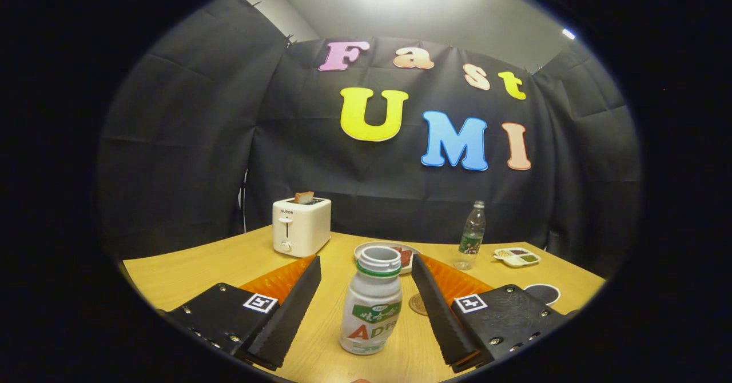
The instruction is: Take the bottle from table, then pour the juice into the cup, finally place the bottle on the coaster
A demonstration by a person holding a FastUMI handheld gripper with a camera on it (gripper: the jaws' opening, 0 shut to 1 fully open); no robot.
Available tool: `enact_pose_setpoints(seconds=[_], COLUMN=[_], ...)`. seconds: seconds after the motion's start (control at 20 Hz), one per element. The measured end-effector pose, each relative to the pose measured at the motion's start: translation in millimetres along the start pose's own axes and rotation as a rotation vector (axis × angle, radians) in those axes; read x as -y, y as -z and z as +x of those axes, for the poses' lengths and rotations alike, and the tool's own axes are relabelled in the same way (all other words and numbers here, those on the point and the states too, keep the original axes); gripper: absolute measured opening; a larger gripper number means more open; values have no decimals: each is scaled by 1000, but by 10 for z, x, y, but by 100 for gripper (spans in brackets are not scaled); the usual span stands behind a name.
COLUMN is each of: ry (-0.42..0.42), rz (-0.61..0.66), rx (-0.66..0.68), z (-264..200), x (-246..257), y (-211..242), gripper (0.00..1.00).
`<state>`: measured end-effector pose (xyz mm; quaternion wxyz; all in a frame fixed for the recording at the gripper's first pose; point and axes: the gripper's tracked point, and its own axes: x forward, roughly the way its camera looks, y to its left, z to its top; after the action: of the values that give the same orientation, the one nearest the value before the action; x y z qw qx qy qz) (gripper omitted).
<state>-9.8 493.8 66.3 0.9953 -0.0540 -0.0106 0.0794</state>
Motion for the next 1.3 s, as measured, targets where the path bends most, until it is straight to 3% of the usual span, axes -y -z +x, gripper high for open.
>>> enact_pose_setpoints(seconds=[0.55,0.65,0.7,0.75,1.05,1.3], ry=[23,31,24,26,21,18], rz=[48,70,91,114,228,449], rx=[-130,-150,-144,-142,-127,-74], z=[373,414,429,431,433,342], x=[2,48,35,46,177,403], y=[724,826,825,810,806,680], gripper=[97,94,80,75,70,67])
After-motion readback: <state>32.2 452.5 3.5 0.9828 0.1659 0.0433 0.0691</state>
